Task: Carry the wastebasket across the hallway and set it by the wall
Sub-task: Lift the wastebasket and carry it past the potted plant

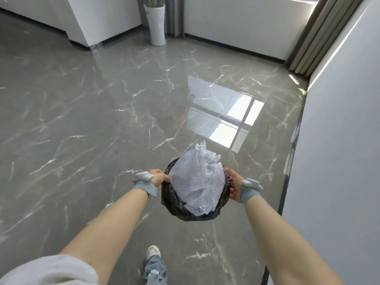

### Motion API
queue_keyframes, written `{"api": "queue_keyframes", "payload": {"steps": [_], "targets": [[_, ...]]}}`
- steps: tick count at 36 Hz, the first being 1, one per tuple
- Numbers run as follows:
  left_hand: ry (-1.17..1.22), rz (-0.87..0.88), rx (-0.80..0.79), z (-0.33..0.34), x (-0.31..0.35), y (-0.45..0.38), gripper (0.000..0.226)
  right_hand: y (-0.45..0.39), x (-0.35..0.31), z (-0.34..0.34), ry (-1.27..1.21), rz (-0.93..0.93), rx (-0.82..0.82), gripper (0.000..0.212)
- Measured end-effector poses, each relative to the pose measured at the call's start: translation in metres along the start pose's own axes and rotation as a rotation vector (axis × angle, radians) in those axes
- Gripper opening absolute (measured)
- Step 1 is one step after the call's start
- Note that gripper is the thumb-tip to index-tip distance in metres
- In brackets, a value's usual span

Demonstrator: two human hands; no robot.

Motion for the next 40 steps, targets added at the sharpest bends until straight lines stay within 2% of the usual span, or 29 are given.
{"api": "queue_keyframes", "payload": {"steps": [6,8,12,17,21,24,27,30,35,38,40], "targets": [[0.063,-0.036,-0.015,-0.078,-0.007,-0.028,0.031,-0.011,-0.033,0.077,0.054,0.007,-0.041,0.061],[0.117,-0.047,-0.002,-0.095,-0.013,-0.039,0.018,-0.011,-0.044,0.095,0.074,0.014,-0.056,0.058],[0.281,-0.023,0.091,-0.16,-0.008,-0.067,0.01,-0.018,-0.085,0.16,0.133,-0.004,-0.079,0.058],[0.383,0.009,0.182,-0.232,0.004,-0.075,0.025,-0.027,-0.129,0.235,0.144,-0.04,-0.132,0.046],[0.491,-0.008,0.19,-0.277,0.0,-0.095,0.024,-0.042,-0.145,0.287,0.163,-0.065,-0.154,0.057],[0.475,-0.013,0.167,-0.308,-0.008,-0.133,0.052,-0.05,-0.159,0.321,0.212,-0.07,-0.18,0.05],[0.502,-0.024,0.157,-0.325,-0.01,-0.167,0.06,-0.066,-0.173,0.342,0.254,-0.071,-0.181,0.047],[0.55,-0.008,0.152,-0.329,-0.004,-0.186,0.07,-0.09,-0.188,0.35,0.279,-0.052,-0.185,0.056],[0.535,0.004,0.155,-0.356,0.016,-0.263,0.081,-0.136,-0.246,0.374,0.307,-0.07,-0.178,0.058],[0.525,0.023,0.179,-0.378,0.066,-0.299,0.075,-0.169,-0.299,0.39,0.311,-0.101,-0.204,0.063],[0.506,0.031,0.177,-0.383,0.101,-0.277,0.066,-0.178,-0.322,0.396,0.327,-0.12,-0.193,0.066]]}}
Point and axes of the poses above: each hand's wrist, its own y-axis away from the middle knuckle, its own z-axis out of the palm, x = y × z, the point moved 2 cm from there along -y, towards the middle knuckle
